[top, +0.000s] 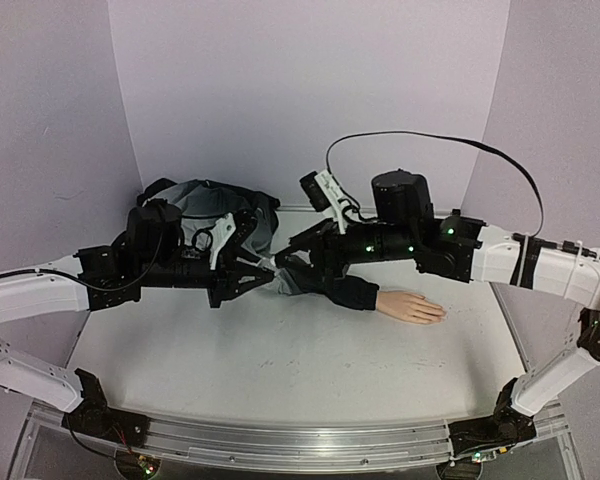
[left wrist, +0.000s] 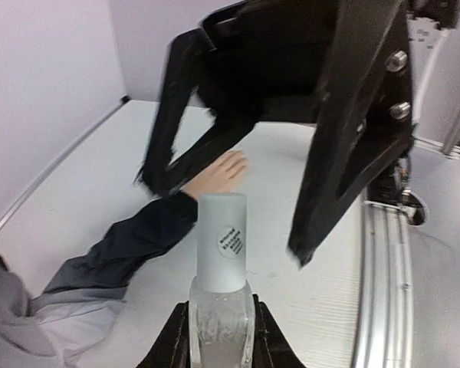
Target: Paint the nails
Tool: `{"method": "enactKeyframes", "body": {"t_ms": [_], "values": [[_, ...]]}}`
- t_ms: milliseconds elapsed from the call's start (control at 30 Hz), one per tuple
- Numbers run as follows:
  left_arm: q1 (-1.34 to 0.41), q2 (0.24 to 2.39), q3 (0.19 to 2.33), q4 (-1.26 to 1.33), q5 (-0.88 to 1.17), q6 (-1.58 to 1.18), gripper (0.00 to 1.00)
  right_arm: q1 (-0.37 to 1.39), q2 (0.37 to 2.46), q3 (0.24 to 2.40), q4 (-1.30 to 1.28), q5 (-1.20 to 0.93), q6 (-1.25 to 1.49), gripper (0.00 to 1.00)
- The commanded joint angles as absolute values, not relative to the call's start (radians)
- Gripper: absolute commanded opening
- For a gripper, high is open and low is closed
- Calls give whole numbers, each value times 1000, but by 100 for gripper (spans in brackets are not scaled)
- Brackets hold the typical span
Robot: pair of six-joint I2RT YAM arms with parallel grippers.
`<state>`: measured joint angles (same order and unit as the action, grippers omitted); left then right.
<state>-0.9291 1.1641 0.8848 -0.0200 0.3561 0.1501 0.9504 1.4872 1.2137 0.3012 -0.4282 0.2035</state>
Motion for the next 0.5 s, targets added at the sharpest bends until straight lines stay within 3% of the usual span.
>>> {"method": "enactKeyframes", "body": {"t_ms": [0, 233, 367, 467], "values": [[-929, 1126, 913, 30, 31, 195, 0, 942, 1390, 1149, 492, -175, 428, 74], [-935, 1121, 912, 29, 9, 195, 0, 960, 1525, 1184, 649, -179, 654, 68], [-940, 1117, 910, 29, -24, 212, 0, 973, 1590, 1232, 677, -161, 699, 49], [-943, 1115, 906, 28, -22, 217, 0, 995, 1616, 1247, 702, -152, 700, 46]]}}
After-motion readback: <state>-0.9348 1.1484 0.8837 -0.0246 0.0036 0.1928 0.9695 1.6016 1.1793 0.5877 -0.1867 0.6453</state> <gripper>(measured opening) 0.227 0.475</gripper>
